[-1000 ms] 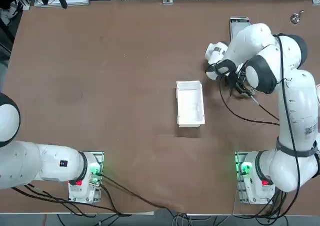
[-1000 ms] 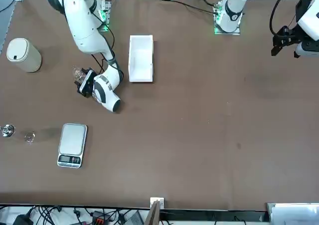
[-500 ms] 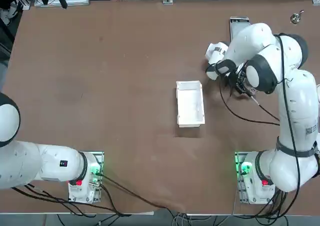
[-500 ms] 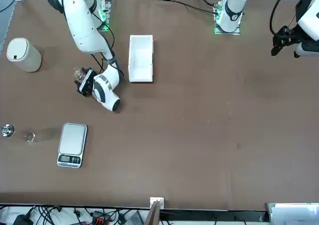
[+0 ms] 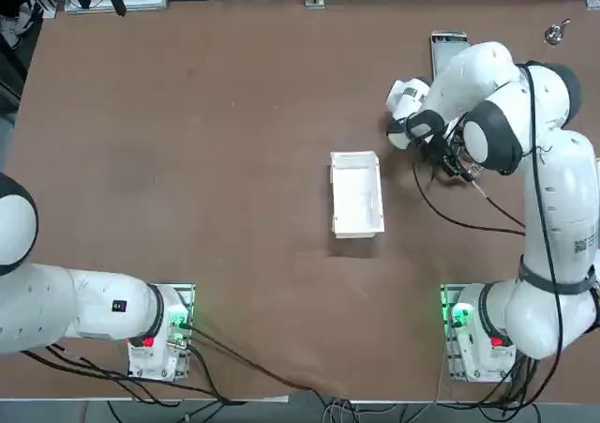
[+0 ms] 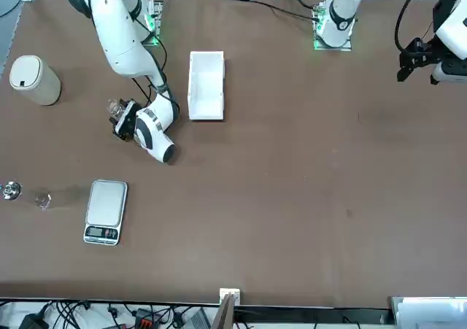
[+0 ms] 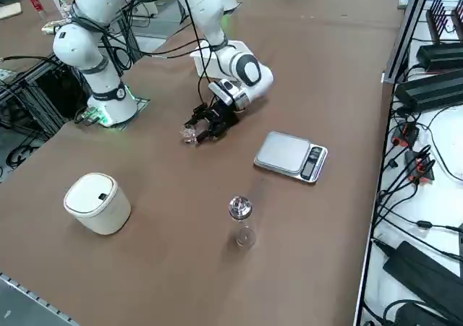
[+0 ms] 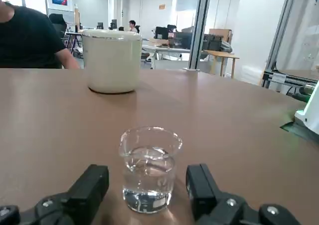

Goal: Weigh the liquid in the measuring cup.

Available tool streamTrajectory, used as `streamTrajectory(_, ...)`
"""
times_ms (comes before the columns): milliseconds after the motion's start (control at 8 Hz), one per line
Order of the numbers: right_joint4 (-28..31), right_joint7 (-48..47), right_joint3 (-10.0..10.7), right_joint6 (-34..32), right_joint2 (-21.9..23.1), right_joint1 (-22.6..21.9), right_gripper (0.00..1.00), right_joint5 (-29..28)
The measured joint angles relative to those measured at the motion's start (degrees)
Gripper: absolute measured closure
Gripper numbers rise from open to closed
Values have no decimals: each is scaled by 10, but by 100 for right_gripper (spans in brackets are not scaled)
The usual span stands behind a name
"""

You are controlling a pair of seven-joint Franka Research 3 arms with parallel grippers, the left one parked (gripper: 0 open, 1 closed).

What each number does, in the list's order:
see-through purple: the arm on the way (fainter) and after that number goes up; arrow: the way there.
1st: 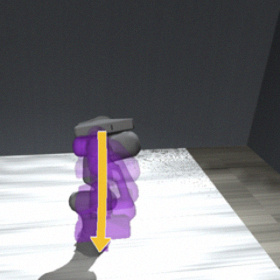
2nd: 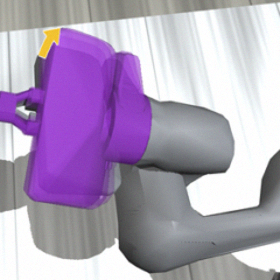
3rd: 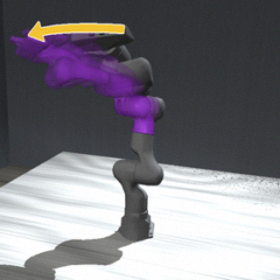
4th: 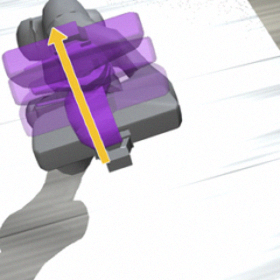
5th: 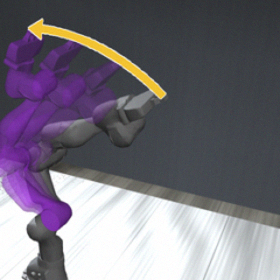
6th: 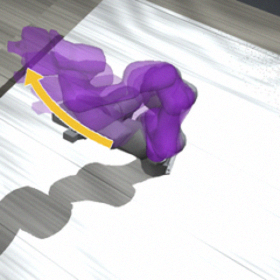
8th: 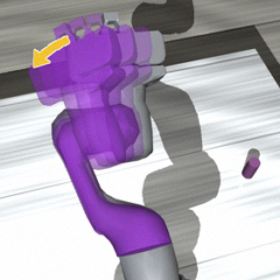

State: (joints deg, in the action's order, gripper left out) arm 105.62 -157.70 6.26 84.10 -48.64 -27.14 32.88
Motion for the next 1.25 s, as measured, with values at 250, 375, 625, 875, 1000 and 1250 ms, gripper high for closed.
streamTrajectory(250, 2, 0, 0, 3, 2, 1, 5, -1)
streamTrajectory(375, 4, -1, 0, 6, 4, 2, 5, -2)
streamTrajectory(625, 13, -2, 2, 5, 7, 10, 5, -3)
streamTrajectory(875, 25, -2, 5, 5, 12, 18, 5, -3)
streamTrajectory(1000, 30, -3, 5, 5, 17, 20, 5, -3)
streamTrajectory(1250, 40, -3, 5, 7, 22, 20, 6, -3)
